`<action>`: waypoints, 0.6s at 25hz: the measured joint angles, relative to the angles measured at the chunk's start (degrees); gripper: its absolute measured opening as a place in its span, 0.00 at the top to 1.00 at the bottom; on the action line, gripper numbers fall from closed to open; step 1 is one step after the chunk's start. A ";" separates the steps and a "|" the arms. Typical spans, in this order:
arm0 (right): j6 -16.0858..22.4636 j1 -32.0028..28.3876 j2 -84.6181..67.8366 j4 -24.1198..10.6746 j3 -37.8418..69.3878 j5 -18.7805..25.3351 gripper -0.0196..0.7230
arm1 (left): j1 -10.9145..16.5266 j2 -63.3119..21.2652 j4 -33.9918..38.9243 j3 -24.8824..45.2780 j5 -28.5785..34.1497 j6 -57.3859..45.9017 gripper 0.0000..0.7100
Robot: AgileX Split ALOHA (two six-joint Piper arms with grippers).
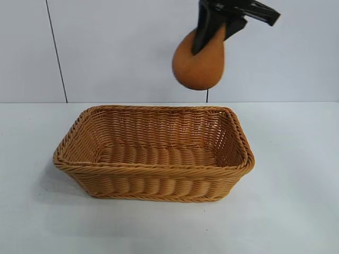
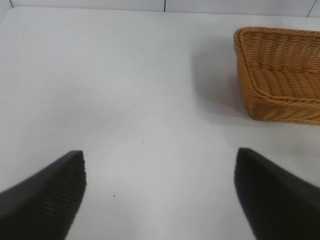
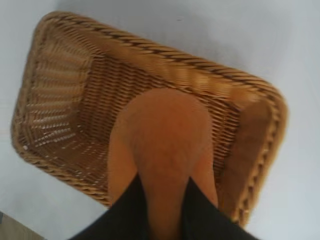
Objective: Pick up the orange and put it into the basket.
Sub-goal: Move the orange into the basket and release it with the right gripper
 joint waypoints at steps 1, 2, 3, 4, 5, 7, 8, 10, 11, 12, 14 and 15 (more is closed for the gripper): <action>0.00 0.00 1.34 0.00 0.00 -0.74 0.92 | 0.00 0.00 0.00 0.00 -0.07 0.00 0.18; 0.00 0.00 2.80 -0.06 0.00 -1.80 0.92 | 0.00 0.00 0.00 0.00 -0.07 0.00 0.18; 0.00 0.00 4.14 -0.13 0.00 -2.86 0.92 | 0.00 0.00 0.00 0.00 -0.07 0.00 0.18; 0.00 0.00 4.14 -0.13 0.00 -2.86 0.92 | 0.00 0.00 0.00 0.00 -0.07 0.00 0.18; 0.00 0.00 6.07 -0.13 0.00 -3.94 0.92 | 0.00 0.00 0.00 0.00 -0.07 0.00 0.18; 0.00 0.00 9.06 0.13 0.00 -5.10 0.92 | 0.00 0.00 0.00 0.00 -0.07 0.00 0.18; 0.00 0.00 10.27 0.41 0.00 -5.10 0.92 | 0.00 0.00 0.00 0.00 -0.07 0.00 0.18; 0.00 0.00 12.24 0.79 0.06 -5.03 0.92 | 0.00 0.00 0.00 0.00 -0.07 0.00 0.18; 0.00 0.00 12.56 0.77 0.19 -4.88 0.91 | 0.00 0.00 0.00 0.00 -0.07 0.00 0.18; 0.00 0.00 12.68 0.83 0.23 -4.77 0.87 | 0.00 0.00 0.00 0.00 -0.07 0.00 0.18; 0.00 0.00 12.47 0.89 0.23 -4.63 0.72 | 0.00 0.00 0.00 0.00 -0.07 0.00 0.18; 0.00 0.00 12.31 0.95 0.23 -4.51 0.60 | 0.00 0.00 0.00 0.00 -0.07 0.00 0.18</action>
